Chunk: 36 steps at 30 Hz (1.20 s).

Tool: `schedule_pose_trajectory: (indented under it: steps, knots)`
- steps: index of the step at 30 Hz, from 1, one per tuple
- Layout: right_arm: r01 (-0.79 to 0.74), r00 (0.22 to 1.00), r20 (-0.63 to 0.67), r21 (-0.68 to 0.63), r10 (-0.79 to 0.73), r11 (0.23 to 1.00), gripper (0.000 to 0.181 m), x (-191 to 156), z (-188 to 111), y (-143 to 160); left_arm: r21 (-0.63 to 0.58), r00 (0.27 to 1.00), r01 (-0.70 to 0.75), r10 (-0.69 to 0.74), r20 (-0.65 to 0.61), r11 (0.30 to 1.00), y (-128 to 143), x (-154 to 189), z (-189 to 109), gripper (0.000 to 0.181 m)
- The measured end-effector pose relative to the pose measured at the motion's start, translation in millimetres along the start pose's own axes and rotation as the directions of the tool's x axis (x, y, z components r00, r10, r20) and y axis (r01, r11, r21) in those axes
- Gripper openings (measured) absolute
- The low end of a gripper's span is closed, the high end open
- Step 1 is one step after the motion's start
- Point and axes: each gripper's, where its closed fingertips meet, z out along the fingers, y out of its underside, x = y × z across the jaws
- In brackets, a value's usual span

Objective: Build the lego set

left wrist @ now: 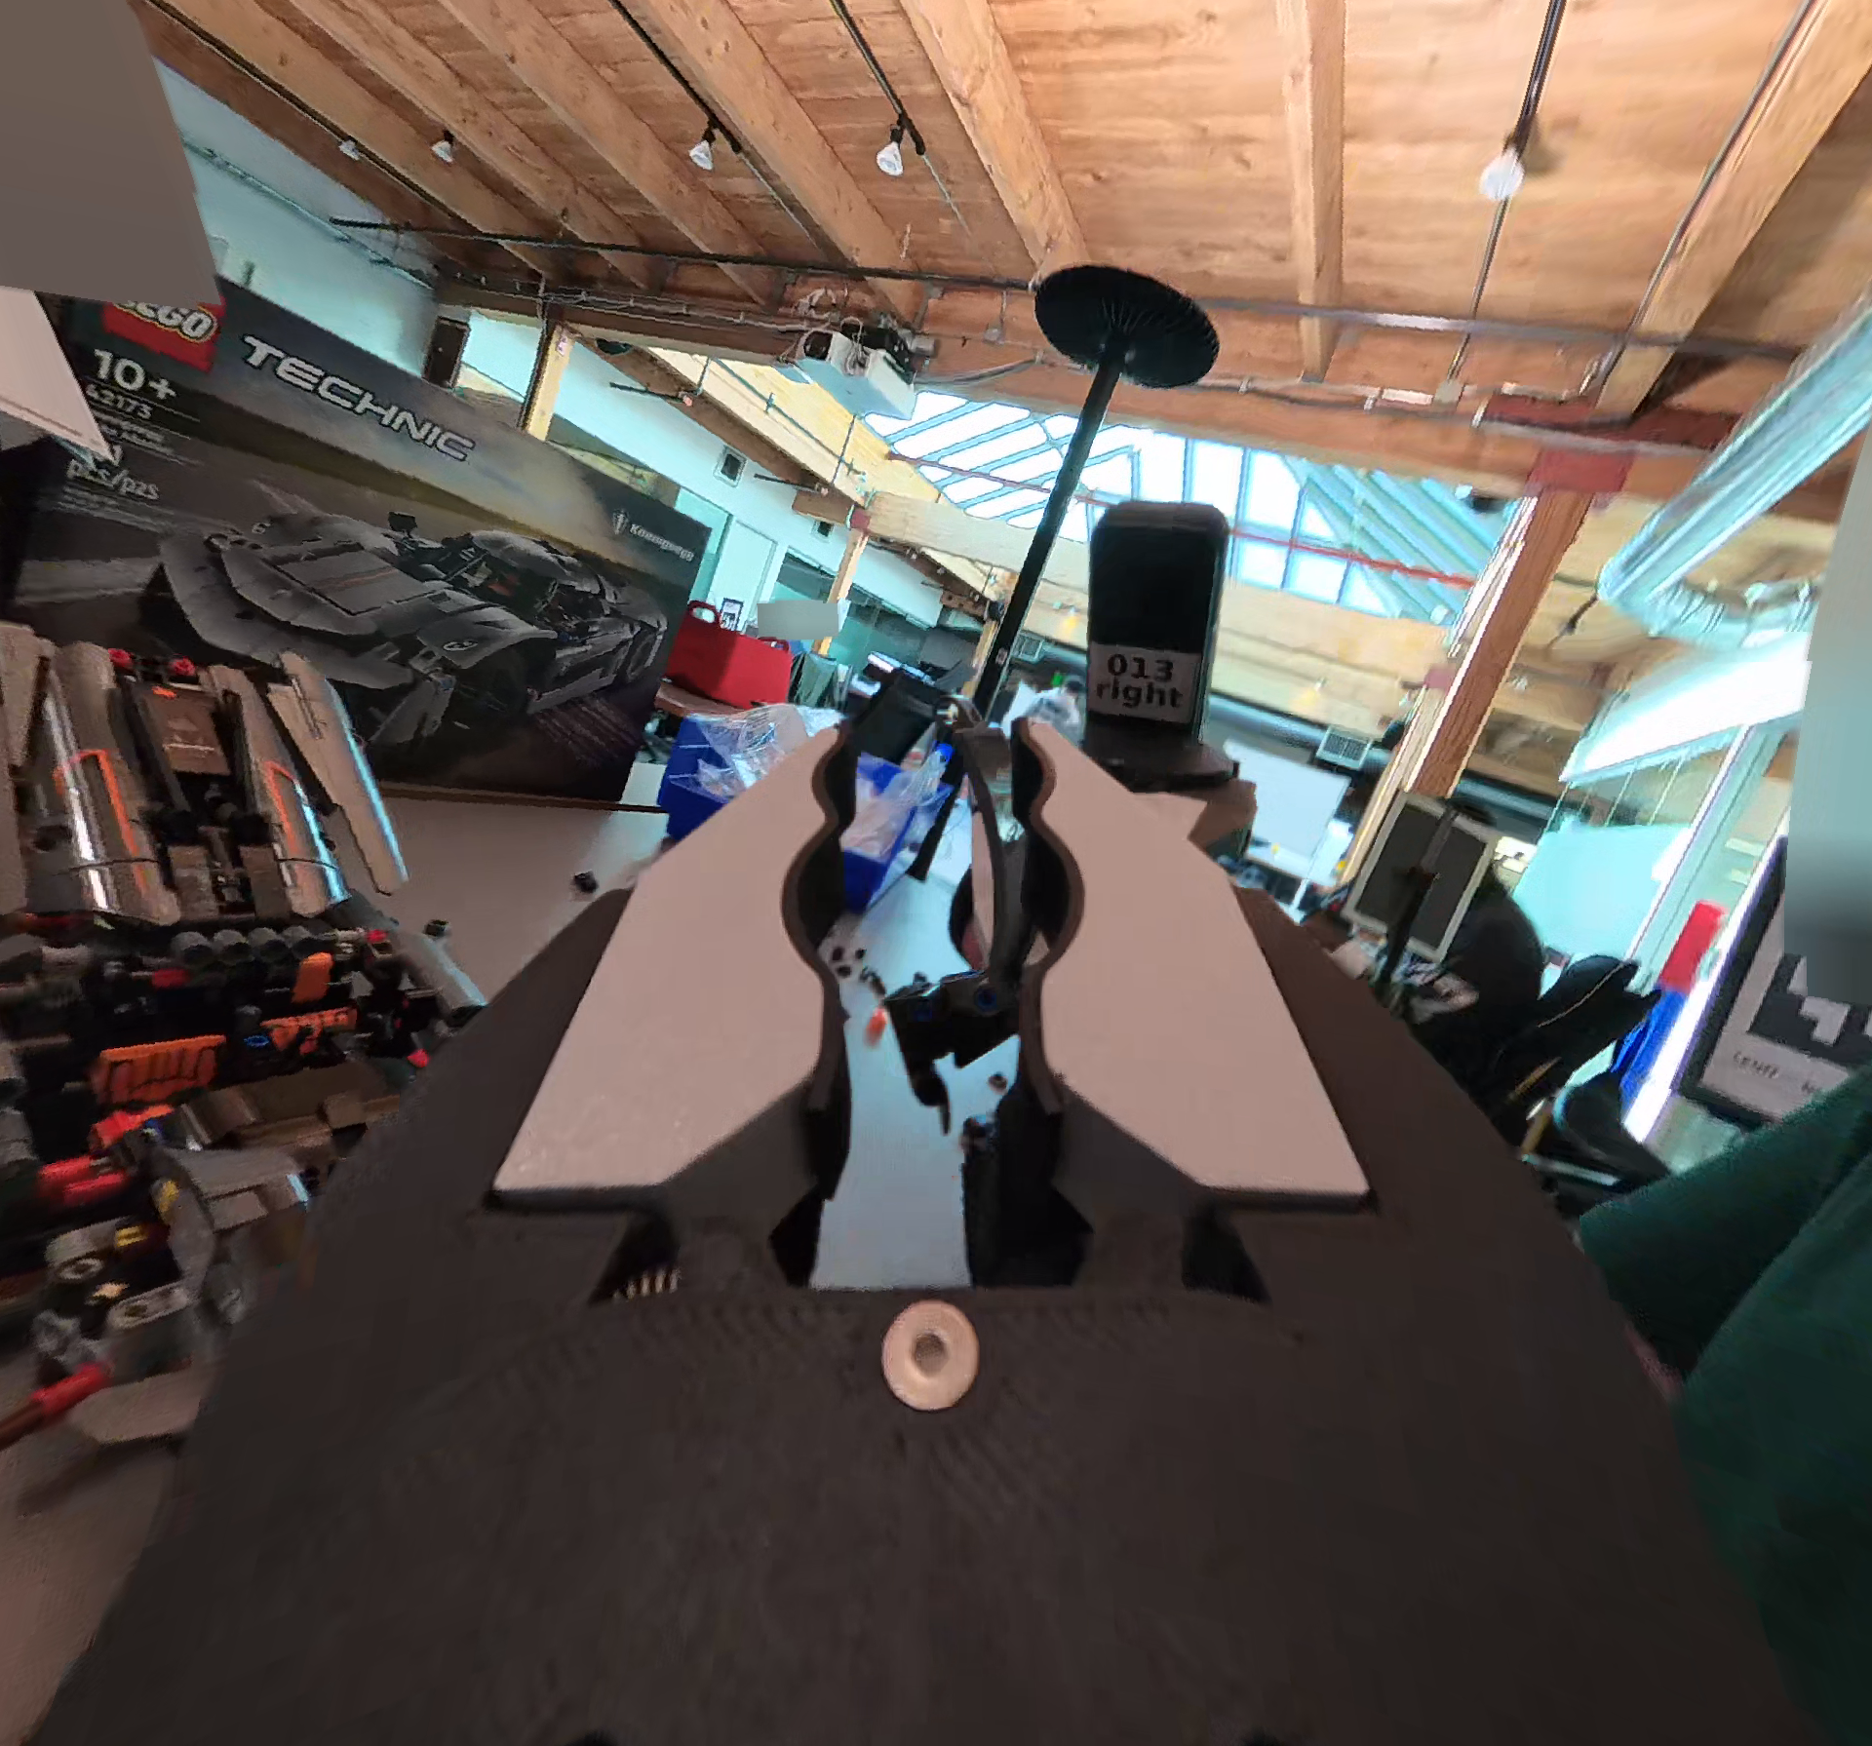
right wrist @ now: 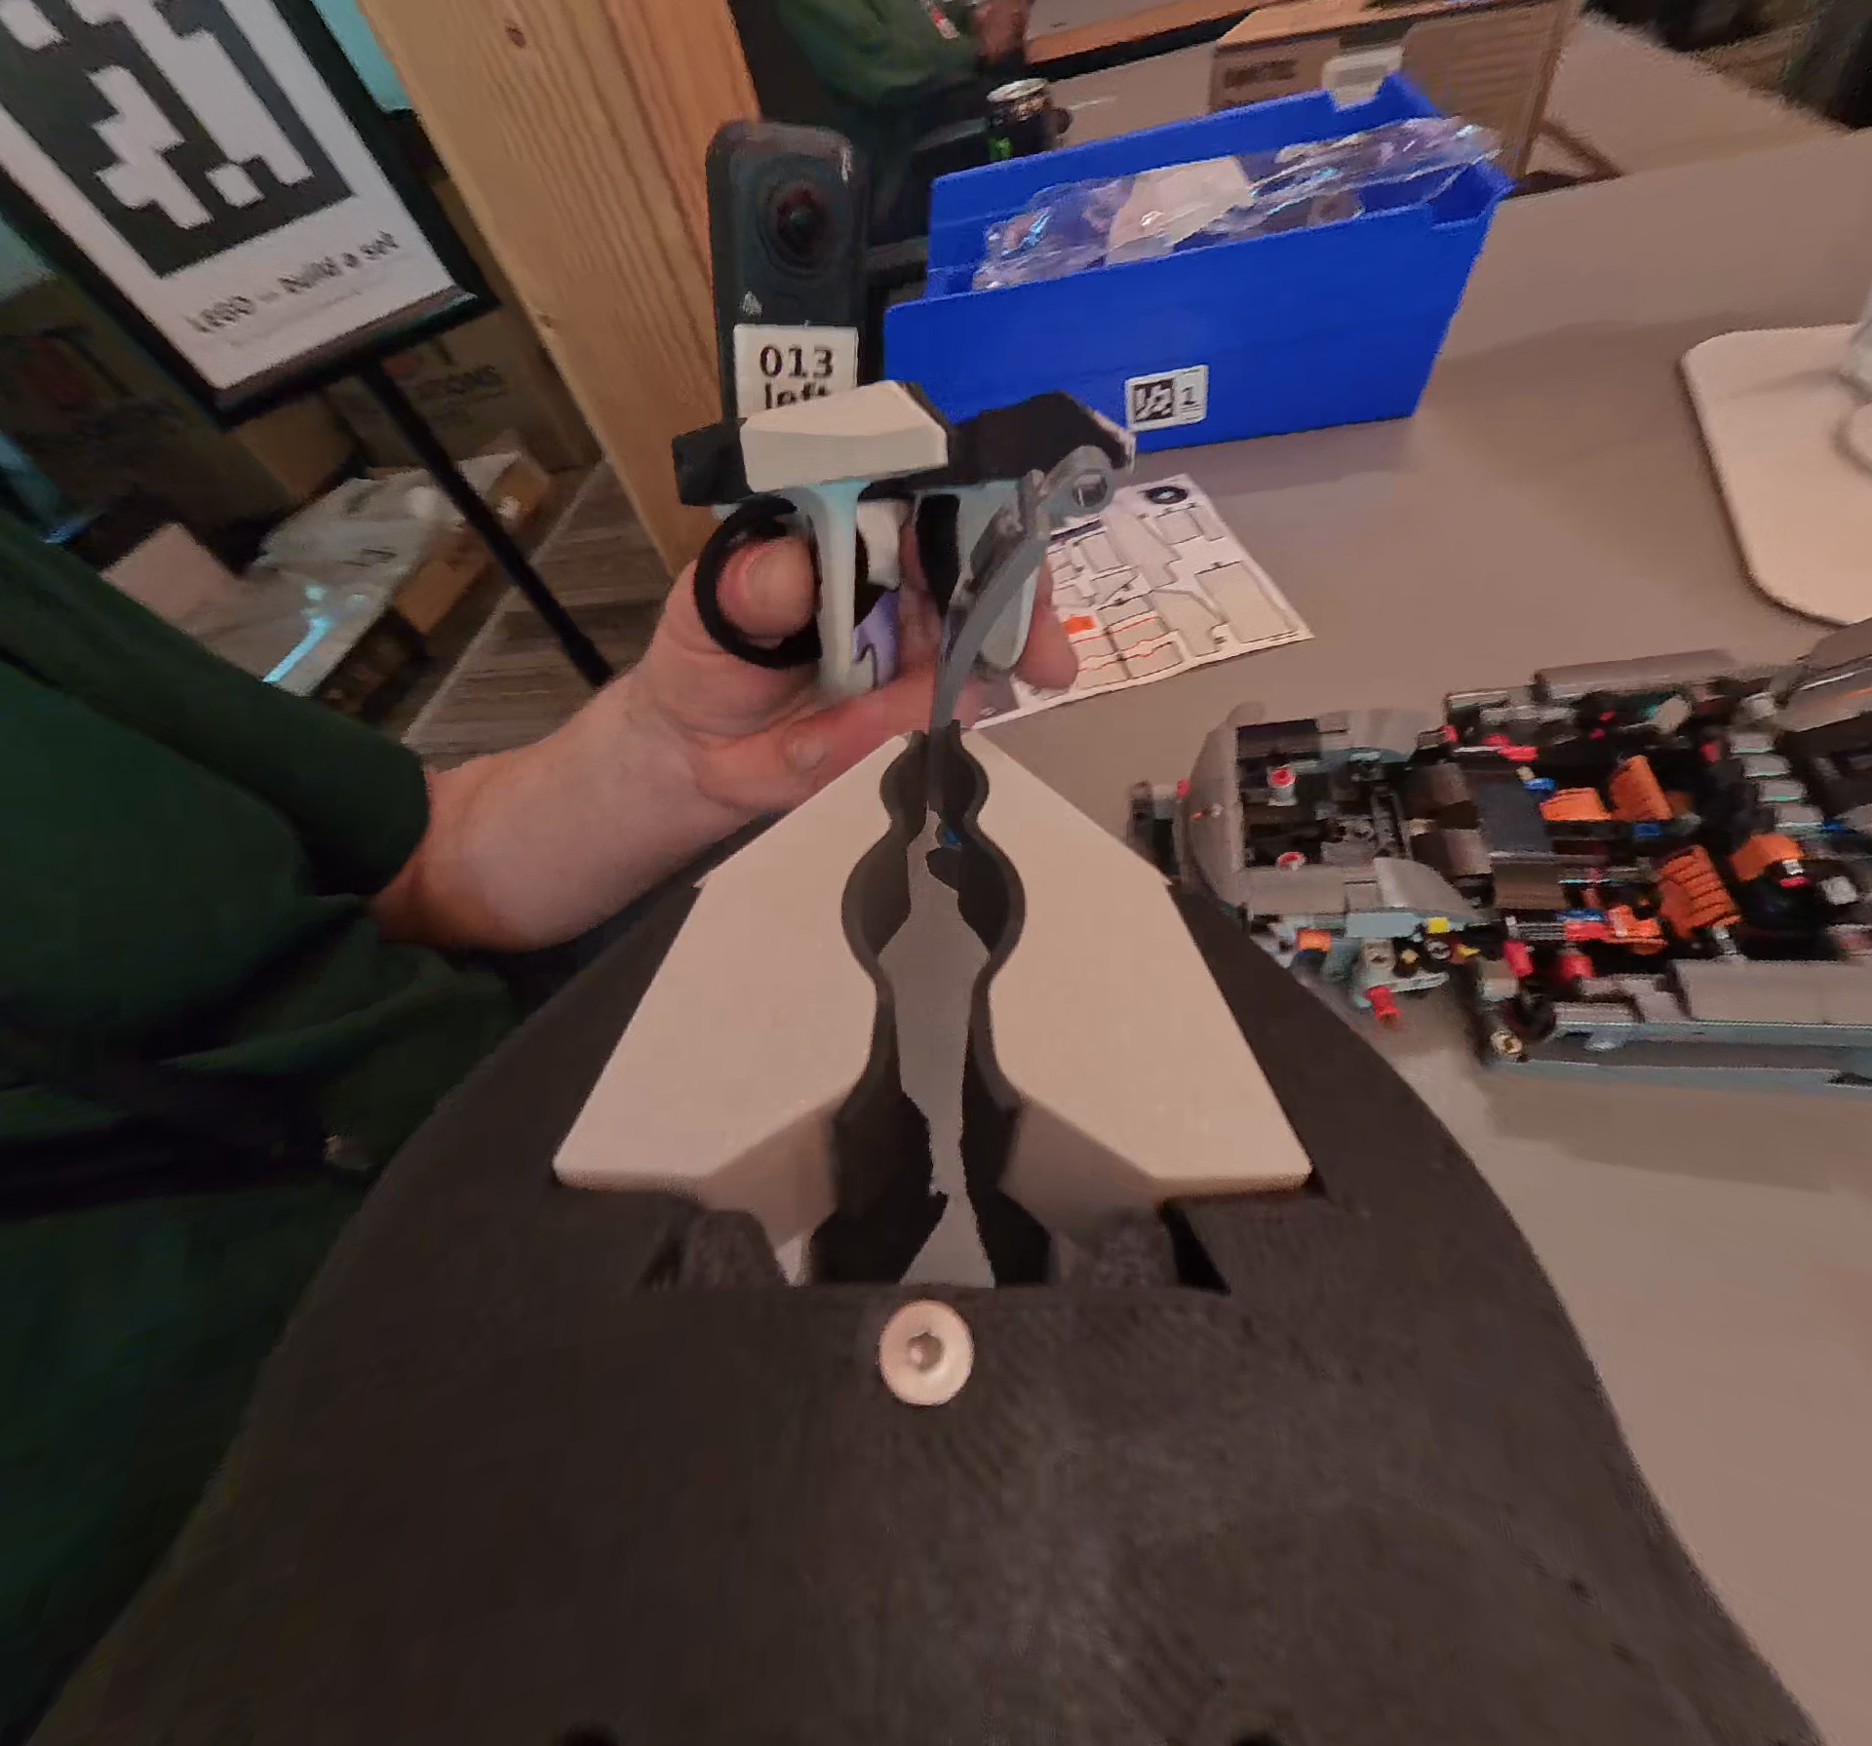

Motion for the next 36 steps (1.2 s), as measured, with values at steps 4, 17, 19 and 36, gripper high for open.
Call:
schedule_pose_trajectory:
  steps: [4,17,19,36]
  knots:
    - [-0.052,0.992,0.114,-0.076,0.061,0.996,0.0,-4,-11,10,-0.176,0.973,-0.232,0.231,-0.021,0.957,4,6,-4,0.038]
    - [0.073,0.996,-0.037,-0.256,-0.085,0.964,0.027,12,-20,31,-0.335,0.991,-0.061,0.018,-0.129,0.94,44,17,11,0.0]
    - [0.161,0.962,-0.19,-0.184,-0.195,0.97,0.037,19,-22,20,-0.264,0.996,0.006,-0.029,-0.083,0.965,39,11,11,0.0]
    - [0.132,0.885,-0.379,-0.349,-0.269,0.928,0.021,19,-68,62,-0.152,0.973,0.226,-0.231,-0.017,0.962,56,19,21,0.033]
